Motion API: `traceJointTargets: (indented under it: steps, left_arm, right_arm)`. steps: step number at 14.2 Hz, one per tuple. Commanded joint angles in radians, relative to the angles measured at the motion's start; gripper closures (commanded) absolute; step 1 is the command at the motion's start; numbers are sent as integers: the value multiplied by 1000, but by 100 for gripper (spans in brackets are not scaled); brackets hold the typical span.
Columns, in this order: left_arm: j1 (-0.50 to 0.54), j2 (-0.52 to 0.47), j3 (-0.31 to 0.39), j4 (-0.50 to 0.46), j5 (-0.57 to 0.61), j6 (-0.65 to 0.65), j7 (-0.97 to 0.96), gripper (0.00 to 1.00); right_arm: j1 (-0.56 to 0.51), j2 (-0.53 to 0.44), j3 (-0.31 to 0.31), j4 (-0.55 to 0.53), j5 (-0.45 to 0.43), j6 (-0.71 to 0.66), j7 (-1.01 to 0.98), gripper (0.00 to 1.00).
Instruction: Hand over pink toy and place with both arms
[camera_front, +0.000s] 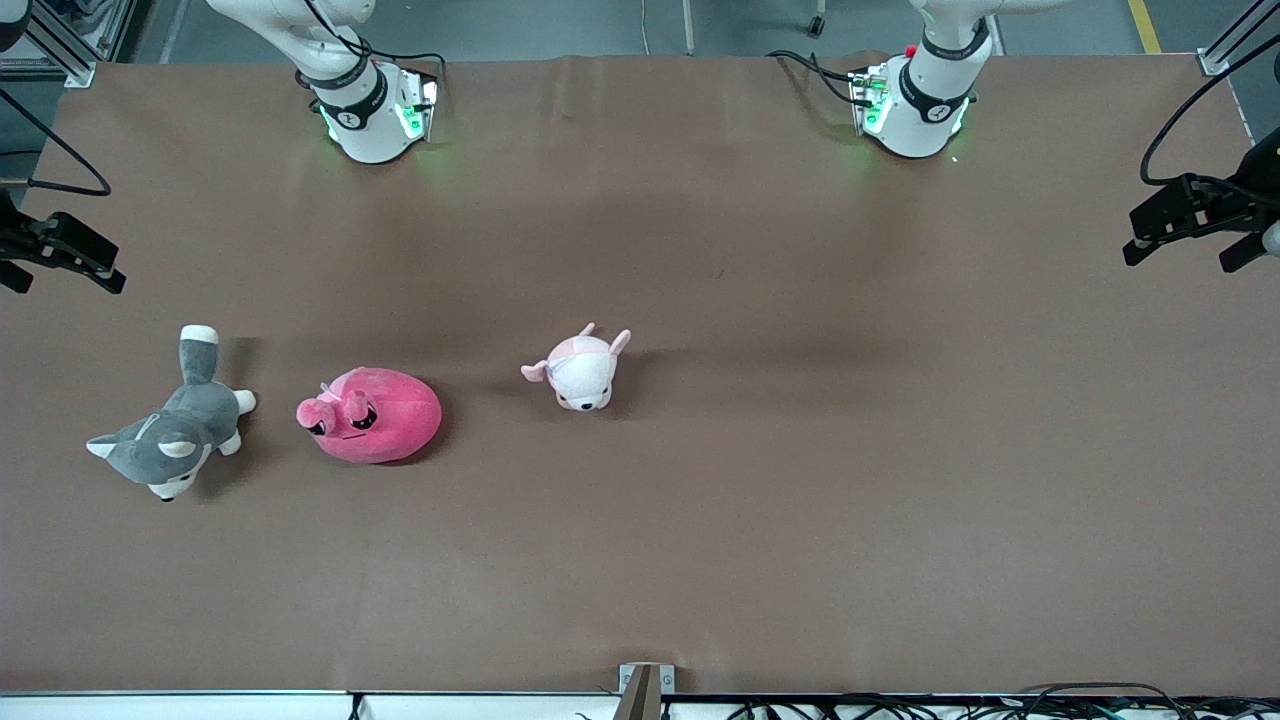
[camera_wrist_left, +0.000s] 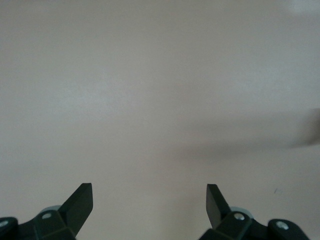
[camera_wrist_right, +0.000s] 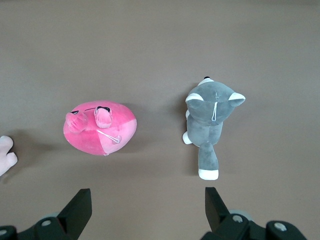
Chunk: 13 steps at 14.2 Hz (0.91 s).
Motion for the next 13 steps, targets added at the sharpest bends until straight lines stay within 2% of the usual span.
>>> traceJointTargets:
  steps: [1, 5, 13]
  left_arm:
    - [1, -1, -4, 11, 9, -6, -28, 0]
    - [1, -1, -4, 11, -6, -59, -26, 0]
    - [-1, -1, -4, 11, -6, -59, -31, 0]
  right_arm:
    - [-11, -16, 12, -21, -21, 7, 13, 0]
    - [-8, -29, 17, -47, -18, 3, 15, 0]
    - [-8, -28, 17, -42, -7, 9, 15, 0]
